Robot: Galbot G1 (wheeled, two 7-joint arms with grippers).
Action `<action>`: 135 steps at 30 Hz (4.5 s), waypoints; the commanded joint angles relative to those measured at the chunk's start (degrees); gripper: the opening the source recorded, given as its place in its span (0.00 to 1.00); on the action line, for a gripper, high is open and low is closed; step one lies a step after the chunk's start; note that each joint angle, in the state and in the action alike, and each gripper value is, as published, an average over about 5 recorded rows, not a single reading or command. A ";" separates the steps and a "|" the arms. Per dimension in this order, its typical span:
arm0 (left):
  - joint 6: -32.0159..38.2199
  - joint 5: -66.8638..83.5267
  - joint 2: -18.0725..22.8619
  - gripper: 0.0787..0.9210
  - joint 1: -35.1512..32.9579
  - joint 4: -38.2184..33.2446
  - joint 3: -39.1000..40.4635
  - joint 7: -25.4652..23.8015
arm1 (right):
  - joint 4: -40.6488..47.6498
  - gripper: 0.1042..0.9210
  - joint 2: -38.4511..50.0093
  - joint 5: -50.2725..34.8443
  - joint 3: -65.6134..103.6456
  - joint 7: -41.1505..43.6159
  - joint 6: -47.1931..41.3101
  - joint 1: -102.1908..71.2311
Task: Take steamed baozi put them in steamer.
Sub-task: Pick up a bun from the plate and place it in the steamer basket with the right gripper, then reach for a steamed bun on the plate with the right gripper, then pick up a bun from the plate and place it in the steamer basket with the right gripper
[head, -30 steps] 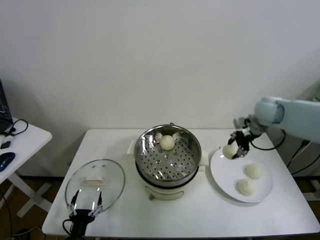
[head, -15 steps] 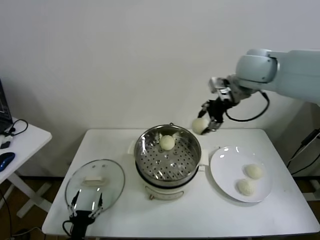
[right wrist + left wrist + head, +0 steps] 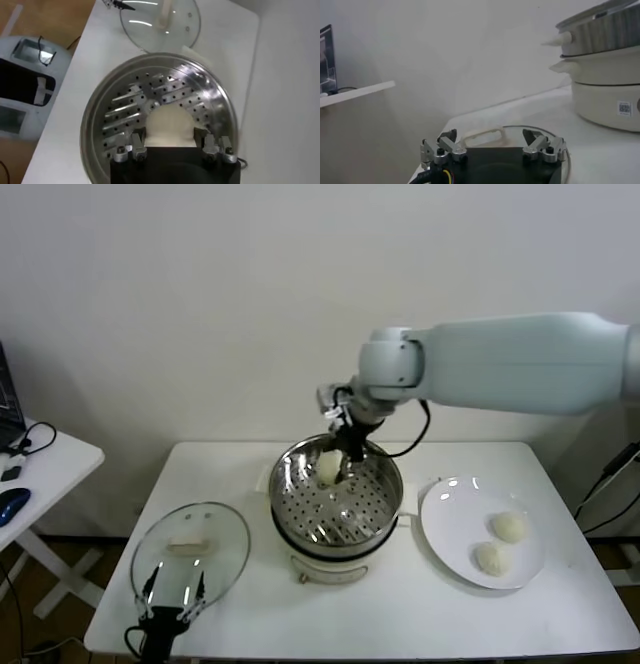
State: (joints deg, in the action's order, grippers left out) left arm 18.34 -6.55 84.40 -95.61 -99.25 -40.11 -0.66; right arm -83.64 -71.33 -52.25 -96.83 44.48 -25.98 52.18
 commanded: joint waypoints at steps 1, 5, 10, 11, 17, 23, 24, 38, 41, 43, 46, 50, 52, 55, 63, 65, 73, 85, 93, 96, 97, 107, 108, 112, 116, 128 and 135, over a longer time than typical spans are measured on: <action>0.44 -0.76 0.01 0.88 -0.02 0.36 -0.08 -0.10 | 9.56 0.65 -7.55 2.54 1.15 -1.06 -1.12 -8.56; 0.81 -1.46 0.04 0.88 0.28 0.83 -0.15 -0.03 | 12.65 0.65 -9.16 3.78 1.38 -1.40 -0.89 -10.49; 0.97 -1.65 0.13 0.88 0.26 0.94 -0.07 -0.03 | 15.58 0.65 -10.82 4.48 2.29 -1.51 -0.81 -13.05; 1.00 -1.68 0.12 0.88 0.23 0.95 -0.08 -0.04 | 15.91 0.65 -11.07 4.68 2.38 -1.49 -0.79 -13.46; 1.28 -1.91 0.00 0.88 0.16 1.20 -0.30 -0.09 | 16.38 0.65 -11.70 5.75 2.47 -1.41 -0.74 -14.77; 1.30 -2.14 0.19 0.88 0.34 1.27 -0.13 -0.11 | 16.39 0.65 -11.69 7.34 2.50 -1.95 -0.41 -15.48; 1.28 -2.16 0.22 0.88 0.34 1.23 -0.09 -0.11 | 16.33 0.66 -11.58 7.45 2.65 -2.43 -0.34 -15.57; 1.16 -2.38 0.20 0.88 0.00 0.61 -0.05 -0.21 | 2.56 0.88 6.47 1.81 -1.68 6.90 5.89 2.98; 1.20 -2.68 0.15 0.88 -0.09 0.68 0.09 -0.22 | -0.23 0.88 13.25 1.95 -5.40 11.81 9.13 9.30; 1.21 -2.79 0.13 0.88 -0.15 0.65 0.17 -0.22 | -2.34 0.88 17.58 3.75 -7.66 13.91 10.82 13.08; 1.25 -2.92 0.08 0.88 -0.22 0.62 0.21 -0.23 | -6.32 0.88 23.91 7.94 -10.98 14.77 11.72 16.67; 1.20 -3.01 0.00 0.88 -0.17 0.60 0.20 -0.23 | -10.47 0.88 32.17 14.79 -17.55 14.48 12.08 18.74; 1.14 -3.04 0.00 0.88 -0.07 0.60 0.25 -0.25 | -11.01 0.88 35.00 18.39 -20.67 14.19 12.53 18.16; 1.11 -3.10 0.03 0.88 -0.07 0.53 0.33 -0.28 | -10.75 0.88 38.13 22.90 -23.05 13.27 12.73 15.31; 1.31 -3.24 0.28 0.88 -0.26 0.78 -0.02 -0.19 | -5.79 0.88 43.11 30.09 -16.16 11.29 11.93 -0.26; 1.29 -3.31 0.39 0.88 -0.27 0.80 -0.07 -0.19 | -4.52 0.88 43.53 31.33 -13.18 11.13 11.84 -4.33; 1.44 -4.12 0.69 0.88 -0.88 0.97 -0.55 -0.19 | 0.84 0.88 41.97 36.02 -1.83 9.57 11.27 -19.71; 1.70 -4.89 1.01 0.88 -1.70 0.97 -1.13 -0.17 | 7.05 0.88 38.87 38.01 7.30 8.58 10.86 -28.66; 1.64 -5.23 1.18 0.88 -1.50 1.00 -0.85 -0.20 | 7.84 0.88 38.48 39.26 11.14 7.58 10.10 -32.57; 1.63 -5.24 1.11 0.88 -1.52 0.99 -0.89 -0.19 | 7.53 0.88 38.58 39.26 11.65 7.45 9.79 -33.18; 1.63 -5.24 1.08 0.88 -1.52 0.99 -0.92 -0.19 | 7.24 0.88 38.70 39.20 11.70 7.44 9.67 -33.29; 1.67 -5.46 1.11 0.88 -1.41 1.16 -0.92 -0.18 | 6.91 0.88 38.69 39.50 12.34 6.95 9.08 -33.80; 1.70 -5.51 1.13 0.88 -1.42 1.18 -0.90 -0.17 | 7.07 0.88 38.59 39.54 12.49 6.88 9.07 -33.90; 1.83 -5.74 1.18 0.88 -1.44 1.32 -0.89 -0.13 | 7.05 0.87 38.44 39.28 12.48 6.81 8.81 -33.96; 1.83 -5.82 1.14 0.88 -1.43 1.32 -0.93 -0.12 | 6.44 0.79 38.59 39.31 11.90 6.97 8.70 -33.63; 1.57 -6.07 0.85 0.88 -1.27 1.21 -0.91 -0.15 | 1.07 0.61 38.16 37.71 1.65 9.92 11.34 -18.04; 1.60 -6.13 0.75 0.88 -1.35 1.10 -0.97 -0.09 | -6.23 0.60 34.27 31.34 -12.20 13.43 17.03 8.04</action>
State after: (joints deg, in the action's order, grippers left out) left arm 19.94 -12.69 85.24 -96.85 -98.04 -41.06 -0.78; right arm -82.88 -34.22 -15.89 -95.24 54.64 -13.82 34.66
